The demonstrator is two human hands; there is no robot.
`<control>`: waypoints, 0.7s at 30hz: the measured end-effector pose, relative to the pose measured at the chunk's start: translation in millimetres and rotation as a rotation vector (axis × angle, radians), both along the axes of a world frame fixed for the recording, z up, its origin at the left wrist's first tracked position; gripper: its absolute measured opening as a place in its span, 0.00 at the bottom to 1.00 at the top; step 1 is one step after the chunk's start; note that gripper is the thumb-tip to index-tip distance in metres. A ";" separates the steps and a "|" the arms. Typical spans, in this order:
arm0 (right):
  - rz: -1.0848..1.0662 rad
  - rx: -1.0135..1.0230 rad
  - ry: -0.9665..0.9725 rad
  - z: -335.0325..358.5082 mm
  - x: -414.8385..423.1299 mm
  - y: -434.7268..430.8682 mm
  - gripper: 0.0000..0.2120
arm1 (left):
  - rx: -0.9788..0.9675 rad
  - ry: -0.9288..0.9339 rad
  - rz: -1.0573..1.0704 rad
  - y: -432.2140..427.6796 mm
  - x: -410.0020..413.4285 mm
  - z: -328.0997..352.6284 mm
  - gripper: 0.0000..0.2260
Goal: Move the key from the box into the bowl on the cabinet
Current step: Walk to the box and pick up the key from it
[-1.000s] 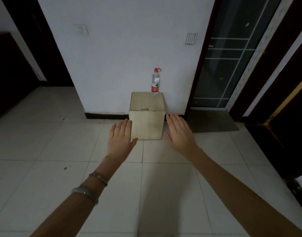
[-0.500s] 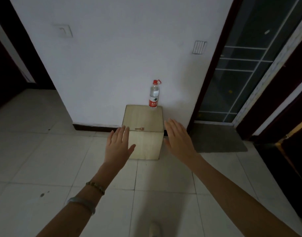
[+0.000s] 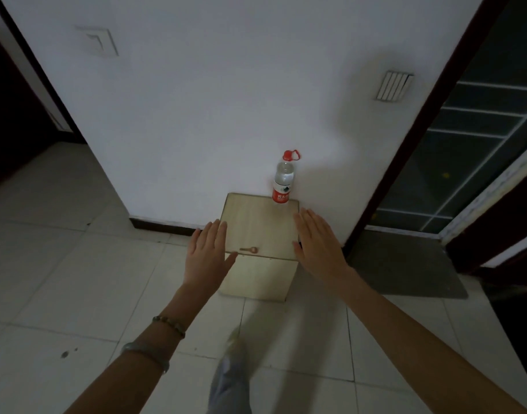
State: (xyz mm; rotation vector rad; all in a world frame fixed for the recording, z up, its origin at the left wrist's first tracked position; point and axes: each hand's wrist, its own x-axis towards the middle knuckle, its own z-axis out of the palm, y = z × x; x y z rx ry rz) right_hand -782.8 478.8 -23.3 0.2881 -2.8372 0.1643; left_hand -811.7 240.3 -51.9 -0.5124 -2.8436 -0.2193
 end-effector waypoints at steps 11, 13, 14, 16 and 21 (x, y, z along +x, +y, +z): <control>-0.044 0.008 -0.009 -6.1 -162.5 4.8 0.30 | 0.017 -0.026 -0.052 7.1 -175.2 -12.5 0.30; -0.054 -0.002 -0.023 -9.8 -188.3 3.1 0.30 | 0.011 -0.036 -0.071 9.4 -201.7 -16.8 0.30; -0.062 -0.009 -0.030 -12.6 -199.2 2.5 0.29 | 0.013 -0.041 -0.080 10.3 -212.5 -20.4 0.30; -0.087 -0.021 -0.048 -19.2 -217.2 1.5 0.29 | 0.023 -0.060 -0.098 11.2 -229.4 -29.6 0.29; -0.096 -0.030 -0.139 -46.4 -244.3 2.5 0.29 | 0.002 -0.166 -0.150 11.4 -250.0 -61.6 0.29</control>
